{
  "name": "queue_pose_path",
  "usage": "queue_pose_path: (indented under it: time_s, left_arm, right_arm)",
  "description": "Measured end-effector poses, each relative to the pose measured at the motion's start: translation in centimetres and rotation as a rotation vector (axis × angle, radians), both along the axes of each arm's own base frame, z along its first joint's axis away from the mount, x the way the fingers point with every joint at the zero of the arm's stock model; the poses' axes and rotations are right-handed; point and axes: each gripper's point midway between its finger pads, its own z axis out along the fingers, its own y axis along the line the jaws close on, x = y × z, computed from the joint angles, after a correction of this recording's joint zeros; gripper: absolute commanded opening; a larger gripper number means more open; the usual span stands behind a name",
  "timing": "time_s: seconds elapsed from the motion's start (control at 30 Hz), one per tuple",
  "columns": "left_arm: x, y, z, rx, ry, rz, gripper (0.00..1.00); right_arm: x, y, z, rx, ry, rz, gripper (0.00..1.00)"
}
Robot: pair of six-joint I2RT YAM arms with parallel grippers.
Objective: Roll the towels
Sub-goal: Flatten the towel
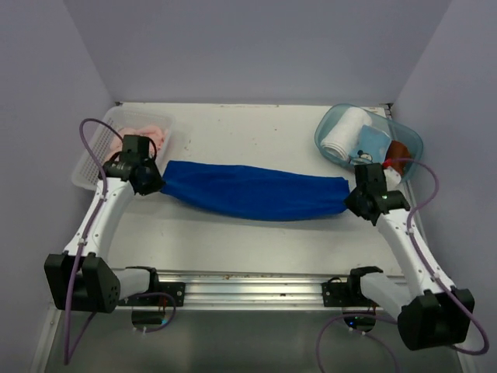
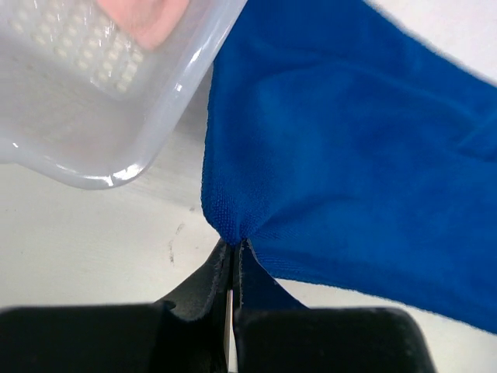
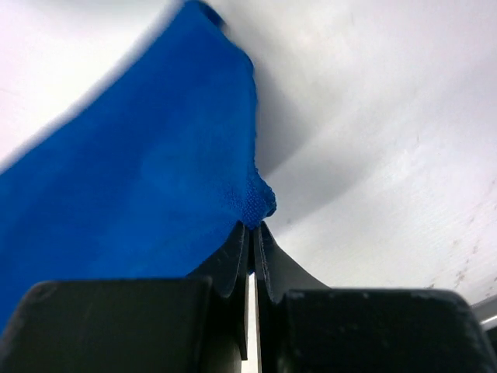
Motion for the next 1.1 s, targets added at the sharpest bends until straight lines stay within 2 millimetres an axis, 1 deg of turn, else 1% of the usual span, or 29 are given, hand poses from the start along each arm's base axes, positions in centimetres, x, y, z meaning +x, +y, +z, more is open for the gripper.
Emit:
queue_pose_path:
  time_s: [0.03, 0.1, 0.17, 0.23, 0.27, 0.33, 0.4, 0.43, 0.47, 0.53, 0.6, 0.67, 0.73, 0.83, 0.97, 1.07, 1.1]
  left_arm:
    - [0.5, -0.1, 1.2, -0.006, -0.025, -0.003, 0.0]
    - [1.9, -0.5, 4.9, -0.024, -0.112, -0.012, 0.0]
    - [3.1, -0.7, 9.2, -0.036, -0.224, -0.019, 0.0]
    - [3.6, -0.8, 13.9, -0.042, -0.347, -0.024, 0.0]
    - [3.5, -0.8, 15.9, -0.043, -0.398, -0.025, 0.0]
    - [2.9, -0.7, 19.7, -0.044, -0.499, -0.025, 0.0]
    - [1.9, -0.6, 22.5, -0.046, -0.577, -0.024, 0.0]
    - [1.2, -0.5, 23.8, -0.047, -0.617, -0.024, 0.0]
    - [0.6, -0.5, 25.0, -0.048, -0.654, -0.024, 0.0]
    - [-1.0, -0.4, 27.2, -0.052, -0.726, -0.026, 0.0]
    - [-2.4, -0.4, 28.5, -0.056, -0.774, -0.028, 0.0]
    - [-4.1, -0.4, 29.5, -0.061, -0.82, -0.03, 0.0]
    - [-5.7, -0.4, 30.2, -0.068, -0.861, -0.03, 0.0]
    - [-8.2, -0.3, 30.2, -0.081, -0.907, -0.026, 0.0]
    - [-11.1, -0.2, 30.1, -0.099, -0.969, -0.015, 0.0]
    - [-13.2, 0.2, 30.7, -0.097, -1.024, 0.003, 0.0]
    - [-13.5, 0.4, 30.7, -0.097, -1.032, 0.012, 0.0]
  right_arm:
    - [0.5, -0.2, 2.1, -0.012, -0.049, 0.005, 0.0]
    - [1.5, -0.7, 7.6, -0.039, -0.183, 0.011, 0.0]
    - [1.7, -1.2, 12.3, -0.065, -0.285, 0.012, 0.0]
    - [1.2, -1.9, 16.7, -0.094, -0.376, 0.007, 0.0]
    - [0.8, -2.2, 18.4, -0.106, -0.412, 0.002, 0.0]
    - [-0.5, -2.8, 21.0, -0.129, -0.461, -0.006, 0.0]
    - [-1.8, -3.4, 23.6, -0.146, -0.515, -0.015, 0.0]
    - [-2.7, -3.7, 25.2, -0.155, -0.544, -0.02, 0.0]
    - [-3.2, -3.9, 26.1, -0.159, -0.567, -0.025, 0.0]
    - [-5.0, -4.4, 28.5, -0.169, -0.63, -0.041, 0.0]
    - [-6.8, -4.9, 29.8, -0.176, -0.674, -0.058, 0.0]
    - [-8.8, -5.3, 30.4, -0.179, -0.703, -0.068, 0.0]
    - [-10.4, -5.7, 30.3, -0.182, -0.712, -0.076, 0.0]
    - [-12.7, -6.1, 29.8, -0.188, -0.709, -0.083, 0.0]
    - [-14.3, -6.3, 29.8, -0.188, -0.706, -0.083, 0.0]
    - [-14.7, -6.3, 30.1, -0.187, -0.713, -0.084, 0.0]
    - [-14.7, -6.3, 30.1, -0.186, -0.715, -0.085, 0.0]
